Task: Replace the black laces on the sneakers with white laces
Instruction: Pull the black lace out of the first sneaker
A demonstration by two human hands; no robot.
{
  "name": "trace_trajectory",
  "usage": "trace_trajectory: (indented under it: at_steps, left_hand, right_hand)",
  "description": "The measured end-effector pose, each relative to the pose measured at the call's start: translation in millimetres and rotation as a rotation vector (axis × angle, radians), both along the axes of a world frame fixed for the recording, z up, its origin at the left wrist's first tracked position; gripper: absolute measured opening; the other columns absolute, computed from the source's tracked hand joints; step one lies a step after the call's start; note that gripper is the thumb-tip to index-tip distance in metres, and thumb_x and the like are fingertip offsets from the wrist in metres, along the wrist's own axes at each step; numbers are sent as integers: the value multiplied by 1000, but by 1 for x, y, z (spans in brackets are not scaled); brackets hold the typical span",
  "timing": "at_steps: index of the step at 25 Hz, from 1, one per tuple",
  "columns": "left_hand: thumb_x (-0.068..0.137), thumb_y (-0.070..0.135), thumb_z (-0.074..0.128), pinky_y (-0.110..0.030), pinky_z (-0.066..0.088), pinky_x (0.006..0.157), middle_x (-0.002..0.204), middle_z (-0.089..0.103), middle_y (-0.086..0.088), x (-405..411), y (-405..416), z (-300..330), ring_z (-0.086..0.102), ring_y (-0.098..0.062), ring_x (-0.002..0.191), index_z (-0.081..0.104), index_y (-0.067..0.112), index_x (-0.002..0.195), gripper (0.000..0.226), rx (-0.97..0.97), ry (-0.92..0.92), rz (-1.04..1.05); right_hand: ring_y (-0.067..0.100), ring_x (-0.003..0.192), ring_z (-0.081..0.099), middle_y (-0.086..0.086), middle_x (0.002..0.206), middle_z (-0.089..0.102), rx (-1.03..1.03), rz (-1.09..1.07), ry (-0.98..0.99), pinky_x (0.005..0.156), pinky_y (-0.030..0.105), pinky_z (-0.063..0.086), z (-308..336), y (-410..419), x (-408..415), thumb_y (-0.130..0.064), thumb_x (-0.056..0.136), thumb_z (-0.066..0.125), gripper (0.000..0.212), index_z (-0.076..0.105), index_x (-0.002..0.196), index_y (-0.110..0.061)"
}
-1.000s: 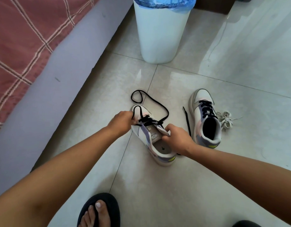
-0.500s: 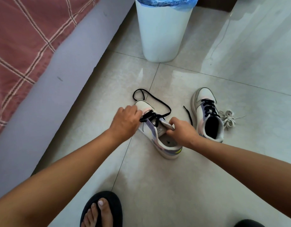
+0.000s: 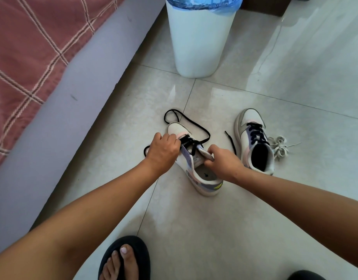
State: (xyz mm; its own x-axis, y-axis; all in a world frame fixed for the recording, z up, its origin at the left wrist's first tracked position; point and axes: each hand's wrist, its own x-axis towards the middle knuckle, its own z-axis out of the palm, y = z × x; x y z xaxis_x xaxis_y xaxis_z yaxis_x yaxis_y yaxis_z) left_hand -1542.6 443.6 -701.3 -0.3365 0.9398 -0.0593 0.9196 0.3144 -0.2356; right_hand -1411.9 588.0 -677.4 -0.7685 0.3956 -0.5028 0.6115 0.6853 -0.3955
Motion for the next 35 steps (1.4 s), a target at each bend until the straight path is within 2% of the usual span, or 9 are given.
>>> trace_trajectory:
  at_steps: [4,7,11,13,17,19,26,32,35]
  left_hand:
    - [58,10,77,-28,38,63,74,59,-3,0,0,13,57,-20,65,62,13,78,26,-101,72,-77]
    - [84,8,53,-33,34,87,109,58,0,-15,-22,16,55,-21,101,56,17,110,28,-612,15,196]
    - [76,6,51,-30,36,74,100,65,5,-33,-51,24,57,-18,78,63,19,107,36,-1035,74,548]
    - [79,7,52,-31,37,78,106,63,3,-34,-48,22,59,-20,86,61,19,111,35,-954,-10,586]
    - [97,21,40,-34,37,86,118,54,-5,-3,-4,24,53,-25,110,51,13,117,24,-302,-187,308]
    - [99,22,34,-35,36,84,118,52,-6,11,16,22,51,-26,108,48,11,118,26,-195,-168,232]
    - [88,8,51,-33,35,90,120,53,-4,6,17,23,52,-23,111,46,14,124,37,-361,-57,177]
    - [86,6,47,-29,37,74,106,64,3,-46,-62,24,61,-20,91,62,19,112,33,-972,2,675]
    - [91,10,47,-26,38,75,109,62,2,-54,-78,28,61,-19,99,61,19,110,25,-753,-106,714]
  right_hand:
    - [31,87,54,14,100,61,21,-17,29,64,30,34,-2,0,0,-22,90,48,21,50,107,-9]
    - [35,93,56,19,103,61,49,-35,39,65,32,33,-3,4,3,-20,91,46,15,47,99,-7]
    - [34,93,55,18,104,60,63,-54,29,64,31,33,-1,12,5,-21,91,48,16,47,100,-8]
    - [33,93,55,16,104,60,58,-47,20,64,31,33,0,13,5,-22,91,48,21,49,107,-8]
    - [34,90,56,17,102,61,63,-17,15,64,33,34,-1,12,4,-23,91,49,22,48,106,-8]
    - [34,88,56,17,100,61,66,-10,17,64,33,35,-1,13,4,-23,91,49,21,47,105,-8]
    - [33,92,56,17,104,61,95,-12,15,63,31,31,-1,14,4,-22,91,47,20,48,105,-8]
    - [38,96,57,22,106,60,91,-94,20,64,33,33,-4,18,6,-22,92,46,17,44,100,-7]
    - [36,96,56,21,105,59,44,-158,13,66,33,32,-4,27,9,-23,92,48,17,40,96,-8]
